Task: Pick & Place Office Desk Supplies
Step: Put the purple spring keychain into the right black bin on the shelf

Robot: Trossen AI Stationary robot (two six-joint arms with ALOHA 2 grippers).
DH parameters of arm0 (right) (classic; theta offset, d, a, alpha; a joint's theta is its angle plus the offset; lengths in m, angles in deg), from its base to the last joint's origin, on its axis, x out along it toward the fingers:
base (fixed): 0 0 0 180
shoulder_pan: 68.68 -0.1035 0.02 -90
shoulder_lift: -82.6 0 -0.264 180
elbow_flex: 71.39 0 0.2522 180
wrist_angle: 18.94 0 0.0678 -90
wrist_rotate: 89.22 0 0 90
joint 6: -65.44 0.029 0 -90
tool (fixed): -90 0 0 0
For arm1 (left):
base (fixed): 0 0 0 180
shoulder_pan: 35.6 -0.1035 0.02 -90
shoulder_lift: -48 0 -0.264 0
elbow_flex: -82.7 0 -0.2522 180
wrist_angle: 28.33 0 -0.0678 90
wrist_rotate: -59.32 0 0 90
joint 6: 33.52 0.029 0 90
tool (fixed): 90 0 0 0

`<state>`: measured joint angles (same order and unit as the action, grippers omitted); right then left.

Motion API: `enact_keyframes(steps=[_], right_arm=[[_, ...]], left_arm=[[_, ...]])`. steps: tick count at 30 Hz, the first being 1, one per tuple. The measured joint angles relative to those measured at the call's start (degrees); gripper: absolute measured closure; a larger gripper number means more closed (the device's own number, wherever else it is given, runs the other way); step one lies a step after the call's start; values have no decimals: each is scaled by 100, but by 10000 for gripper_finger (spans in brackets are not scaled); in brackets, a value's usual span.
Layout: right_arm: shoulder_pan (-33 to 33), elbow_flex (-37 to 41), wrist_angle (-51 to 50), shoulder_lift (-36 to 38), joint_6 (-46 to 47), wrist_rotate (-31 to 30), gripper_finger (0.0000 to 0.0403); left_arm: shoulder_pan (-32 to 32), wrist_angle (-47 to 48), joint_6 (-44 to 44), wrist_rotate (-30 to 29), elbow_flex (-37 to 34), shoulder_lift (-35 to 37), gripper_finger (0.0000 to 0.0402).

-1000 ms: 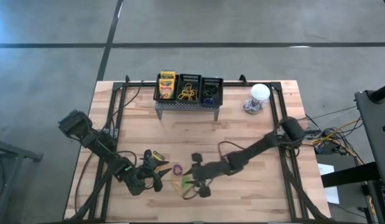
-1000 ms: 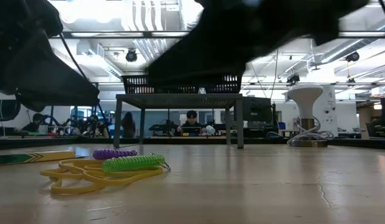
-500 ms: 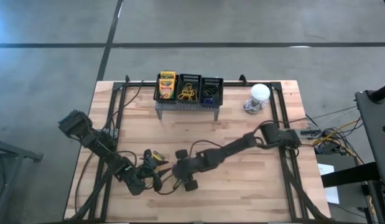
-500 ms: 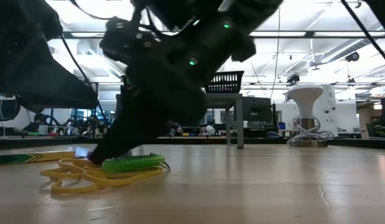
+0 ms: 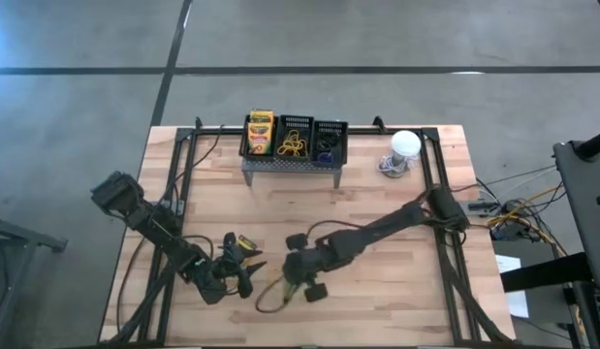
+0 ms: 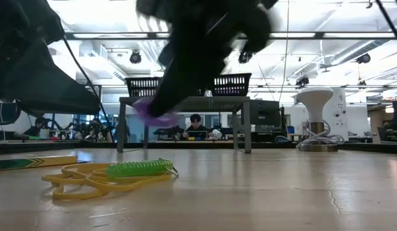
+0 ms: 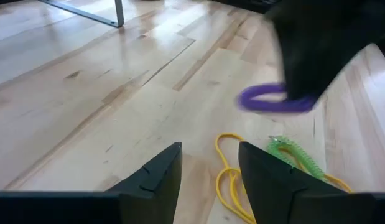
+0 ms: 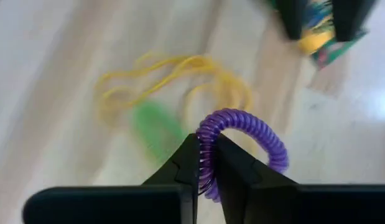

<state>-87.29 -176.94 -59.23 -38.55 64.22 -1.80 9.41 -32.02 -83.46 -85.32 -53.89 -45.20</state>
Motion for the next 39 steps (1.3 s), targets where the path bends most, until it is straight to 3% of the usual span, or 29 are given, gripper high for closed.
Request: enact_keyframes(steps=[4,6,9,12,18,21,23,26,28,34,39], right_arm=[[-310,139,-466,455,-426,114,347],[-410,440,-287,707,-933,645,344],[-432,1249,1019,1025,-1063,1676,348],[-276,2109,2568,1393,-1010,2108,358],[363,3122,3792,2470,-1070,2058,362],[950,3408,4669,3171,-679,2015,358],[1389,3517,4774,3604,-298,1442,357],[2032,3674,4616,4193,217,-148,358],[2503,3799,4549,4500,494,-727,362],[3827,3970,3819,4622,1333,-179,361],[4337,3936,3648,4120,1656,514,355]], left_arm=[[0,13,-5,24,0,0,238],[0,21,-14,25,0,-1,238],[0,26,-17,27,1,0,238],[0,34,-22,27,2,-1,238],[-9,118,-104,29,0,0,238],[-24,162,-104,24,2,1,238],[-26,153,-106,34,-1,1,238],[-26,157,-108,38,0,1,238],[-26,155,-108,36,2,1,238],[-30,157,-108,33,2,-1,238],[-44,153,-108,25,2,-1,238]])
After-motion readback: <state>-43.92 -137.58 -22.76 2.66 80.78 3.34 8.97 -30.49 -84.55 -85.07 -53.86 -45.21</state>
